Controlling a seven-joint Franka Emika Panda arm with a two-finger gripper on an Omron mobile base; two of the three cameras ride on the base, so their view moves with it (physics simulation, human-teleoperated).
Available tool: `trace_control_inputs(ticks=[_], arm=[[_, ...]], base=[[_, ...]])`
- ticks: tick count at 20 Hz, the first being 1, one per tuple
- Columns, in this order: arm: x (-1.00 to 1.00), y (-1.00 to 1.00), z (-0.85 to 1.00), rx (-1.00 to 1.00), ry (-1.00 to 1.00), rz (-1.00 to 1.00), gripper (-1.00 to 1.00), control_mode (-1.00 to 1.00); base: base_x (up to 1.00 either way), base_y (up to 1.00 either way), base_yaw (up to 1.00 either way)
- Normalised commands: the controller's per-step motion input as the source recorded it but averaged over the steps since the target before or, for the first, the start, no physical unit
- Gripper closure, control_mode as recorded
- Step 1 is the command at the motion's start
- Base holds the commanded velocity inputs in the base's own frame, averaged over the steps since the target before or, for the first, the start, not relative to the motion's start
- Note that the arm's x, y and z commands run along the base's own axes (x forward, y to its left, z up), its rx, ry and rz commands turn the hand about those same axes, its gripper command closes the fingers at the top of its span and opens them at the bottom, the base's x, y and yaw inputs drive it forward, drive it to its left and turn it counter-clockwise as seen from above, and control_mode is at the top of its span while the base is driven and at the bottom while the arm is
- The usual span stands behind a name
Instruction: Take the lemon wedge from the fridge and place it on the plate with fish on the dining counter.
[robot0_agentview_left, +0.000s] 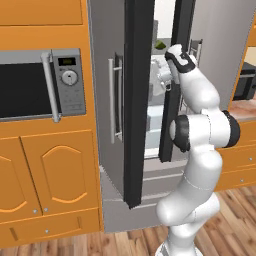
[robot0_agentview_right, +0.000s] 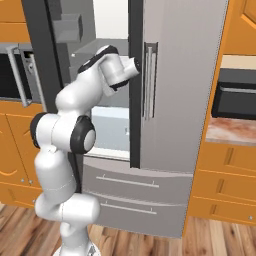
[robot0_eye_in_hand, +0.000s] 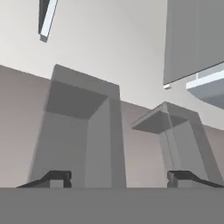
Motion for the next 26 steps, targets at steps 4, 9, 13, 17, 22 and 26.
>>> trace_control_inputs(ticks=[4, 9, 13, 17, 22, 26], arm=[[0.0, 1.0, -0.55, -0.08, -0.17, 0.07, -1.0, -1.0], [0.06, 0.86, -0.44, 0.12, -0.12, 0.01, -1.0, -1.0], [0.0, 0.12, -0.2, -0.03, 0.04, 0.02, -1.0, -1.0], [0.0, 1.0, -0.99, -0.66, -0.01, 0.03, -1.0, -1.0], [0.0, 1.0, -0.98, -0.73, 0.0, 0.0, -1.0, -1.0], [-0.3, 0.81, -0.4, -0.53, -0.26, 0.0, -1.0, -1.0]], base=[[0.0, 0.0, 0.0], [0.0, 0.0, 0.0], [0.0, 0.0, 0.0], [0.0, 0.0, 0.0], [0.0, 0.0, 0.0], [0.0, 0.0, 0.0]])
